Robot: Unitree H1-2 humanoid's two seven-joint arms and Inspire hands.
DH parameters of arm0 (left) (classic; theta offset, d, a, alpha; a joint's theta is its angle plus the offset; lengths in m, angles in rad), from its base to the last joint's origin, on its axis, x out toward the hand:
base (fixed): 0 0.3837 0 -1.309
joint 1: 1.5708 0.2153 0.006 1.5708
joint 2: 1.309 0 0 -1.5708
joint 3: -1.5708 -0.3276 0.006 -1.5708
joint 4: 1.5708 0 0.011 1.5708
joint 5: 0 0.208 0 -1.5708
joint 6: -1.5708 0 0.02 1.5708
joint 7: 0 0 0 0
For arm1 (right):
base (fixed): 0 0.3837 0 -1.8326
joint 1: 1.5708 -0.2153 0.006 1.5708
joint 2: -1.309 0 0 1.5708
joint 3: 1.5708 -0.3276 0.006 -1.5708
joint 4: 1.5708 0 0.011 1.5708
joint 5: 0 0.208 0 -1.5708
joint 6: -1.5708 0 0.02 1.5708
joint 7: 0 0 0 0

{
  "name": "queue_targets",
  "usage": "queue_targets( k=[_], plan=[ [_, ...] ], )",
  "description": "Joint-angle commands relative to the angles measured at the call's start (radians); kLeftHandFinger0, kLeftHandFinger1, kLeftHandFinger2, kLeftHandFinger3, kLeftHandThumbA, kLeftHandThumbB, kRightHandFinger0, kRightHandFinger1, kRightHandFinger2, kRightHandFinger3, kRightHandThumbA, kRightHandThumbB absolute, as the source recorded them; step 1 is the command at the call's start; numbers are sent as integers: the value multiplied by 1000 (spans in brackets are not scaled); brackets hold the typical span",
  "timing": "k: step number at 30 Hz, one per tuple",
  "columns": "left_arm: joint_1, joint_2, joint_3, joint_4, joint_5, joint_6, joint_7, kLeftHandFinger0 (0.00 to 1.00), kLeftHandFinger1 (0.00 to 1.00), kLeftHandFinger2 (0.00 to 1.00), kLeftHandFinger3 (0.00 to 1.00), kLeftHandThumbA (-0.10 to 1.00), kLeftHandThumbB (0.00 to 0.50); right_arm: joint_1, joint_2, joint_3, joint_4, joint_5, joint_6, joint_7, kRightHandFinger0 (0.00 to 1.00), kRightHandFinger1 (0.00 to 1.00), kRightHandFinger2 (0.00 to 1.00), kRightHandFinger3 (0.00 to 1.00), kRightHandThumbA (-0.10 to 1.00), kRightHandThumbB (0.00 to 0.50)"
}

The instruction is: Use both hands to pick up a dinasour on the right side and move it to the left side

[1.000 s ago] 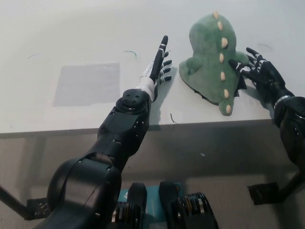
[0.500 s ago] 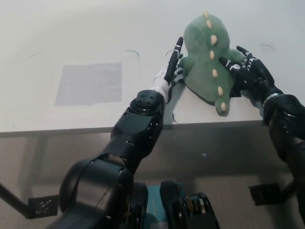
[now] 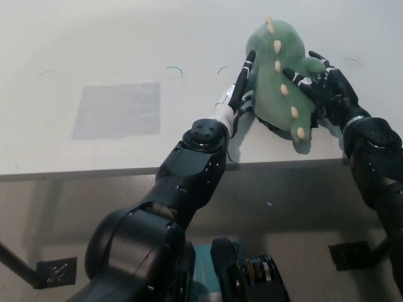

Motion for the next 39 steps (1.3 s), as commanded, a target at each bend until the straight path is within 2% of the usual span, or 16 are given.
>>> queue_targets(
  k=[1,10,15,21,23,25,27,30,32,33,34,36,37,39],
  plan=[
    [-84,-31,-11,-11,6,-6,-59,1000,1000,1000,1000,1000,348,-62,19,26,-25,-43,-54,-23,1000,1000,1000,1000,1000,258],
    [-74,-22,-27,-8,21,-10,-58,1000,1000,1000,1000,1000,356,-58,27,33,-21,-50,-52,-31,1000,1000,1000,1000,1000,270],
    [-68,-16,-30,-10,18,-9,-55,1000,1000,1000,1000,1000,329,-62,38,23,-13,-37,-39,-31,1000,1000,1000,1000,1000,283],
    [-62,-10,-26,-13,15,-13,-50,1000,1000,1000,1000,1000,336,-72,51,24,-6,-46,-22,-54,1000,1000,1000,1000,1000,292],
    [-65,-11,-25,-11,14,-6,-49,1000,1000,1000,1000,1000,327,-70,50,24,-13,-46,-25,-53,1000,1000,1000,1000,1000,276],
    [-60,-3,-32,-11,21,-3,-50,1000,1000,1000,1000,1000,359,-74,58,30,-2,-54,-45,-58,1000,1000,1000,1000,1000,266],
    [-47,15,-40,-15,29,-12,-56,1000,1000,1000,1000,1000,349,-83,80,44,19,-69,-73,-76,1000,1000,1000,1000,1000,255],
    [-40,33,-41,-18,28,-14,-58,1000,1000,1000,1000,1000,342,-99,100,50,32,-68,-58,-79,1000,1000,1000,1000,1000,241],
    [-38,34,-41,-19,26,-22,-59,1000,1000,1000,1000,1000,352,-99,102,54,30,-71,-69,-77,1000,1000,1000,1000,1000,210],
    [-34,42,-38,-22,24,-31,-54,1000,1000,1000,1000,1000,339,-110,112,57,35,-70,-63,-75,1000,1000,1000,1000,1000,184],
    [-28,50,-30,-26,18,-41,-46,1000,1000,1000,1000,1000,339,-120,123,62,44,-73,-62,-76,1000,1000,1000,1000,1000,178],
    [-28,49,-27,-28,15,-45,-37,1000,1000,1000,1000,1000,343,-122,124,69,42,-81,-60,-83,1000,1000,1000,1000,1000,215],
    [-13,62,-30,-38,21,-70,-30,1000,1000,1000,1000,1000,315,-125,145,75,47,-86,-81,-90,1000,1000,1000,1000,1000,171],
    [-8,62,-33,-41,25,-84,-25,1000,1000,1000,1000,1000,303,-123,149,73,44,-80,-88,-78,1000,1000,1000,1000,1000,147]
  ],
)
